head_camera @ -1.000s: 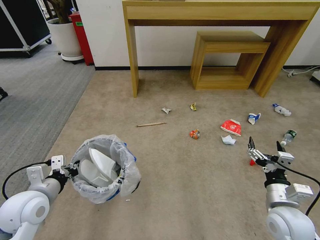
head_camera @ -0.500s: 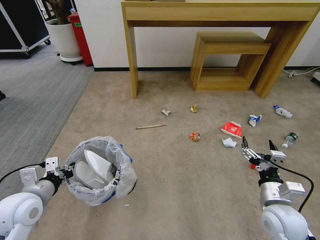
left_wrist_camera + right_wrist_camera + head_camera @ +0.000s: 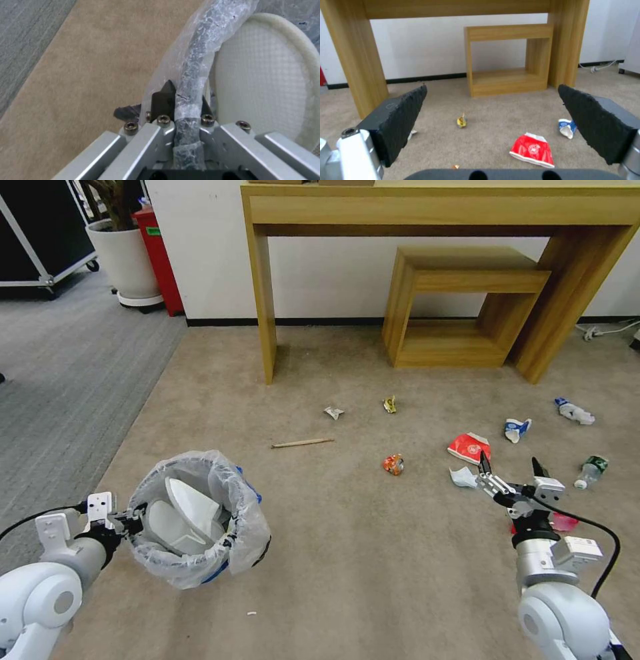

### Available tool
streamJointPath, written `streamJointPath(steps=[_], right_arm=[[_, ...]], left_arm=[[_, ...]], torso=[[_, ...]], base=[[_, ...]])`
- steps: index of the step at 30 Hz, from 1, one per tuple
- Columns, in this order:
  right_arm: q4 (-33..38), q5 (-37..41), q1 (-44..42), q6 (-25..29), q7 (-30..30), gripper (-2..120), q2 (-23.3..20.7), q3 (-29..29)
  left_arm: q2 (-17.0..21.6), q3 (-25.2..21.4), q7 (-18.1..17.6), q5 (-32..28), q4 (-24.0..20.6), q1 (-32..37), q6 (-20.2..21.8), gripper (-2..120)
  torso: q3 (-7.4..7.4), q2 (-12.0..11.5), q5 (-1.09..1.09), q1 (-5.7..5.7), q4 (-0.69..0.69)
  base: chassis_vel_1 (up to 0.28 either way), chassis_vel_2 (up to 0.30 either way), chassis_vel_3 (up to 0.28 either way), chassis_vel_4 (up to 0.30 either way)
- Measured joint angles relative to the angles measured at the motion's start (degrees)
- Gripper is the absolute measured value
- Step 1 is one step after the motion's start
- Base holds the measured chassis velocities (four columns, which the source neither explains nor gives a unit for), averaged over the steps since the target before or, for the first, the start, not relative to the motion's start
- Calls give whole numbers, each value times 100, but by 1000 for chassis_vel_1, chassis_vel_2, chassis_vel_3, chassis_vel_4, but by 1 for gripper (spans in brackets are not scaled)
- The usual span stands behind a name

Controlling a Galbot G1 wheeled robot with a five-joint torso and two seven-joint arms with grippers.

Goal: Pick up the trash bin and place the garbage on the floor into it.

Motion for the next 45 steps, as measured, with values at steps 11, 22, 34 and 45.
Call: streamJointPath(steps=[11, 22, 34, 45], right_arm=[[-35, -2, 72, -47, -6, 99, -18, -60], [-28, -23, 55, -72, -16, 99, -22, -73], [-2, -29, 44, -76, -18, 98, -26, -93], [-29, -21, 68, -68, -6, 98, -39, -151]], left_arm=[[-5, 6, 23, 2, 51, -22, 1, 0], [25, -15, 23, -20, 56, -23, 6, 0], [105, -109, -37, -214, 160, -68, 27, 0], [165, -165, -103, -315, 365, -170, 38, 0]], torso=[[0, 0, 0, 0, -1], [-1, 0, 0, 0, -1], [0, 0, -2, 0, 0], [0, 0, -1, 0, 0]], base=[[-127, 114, 121, -124], [-129, 130, 127, -129], [-136, 135, 145, -133], [-142, 133, 144, -136]])
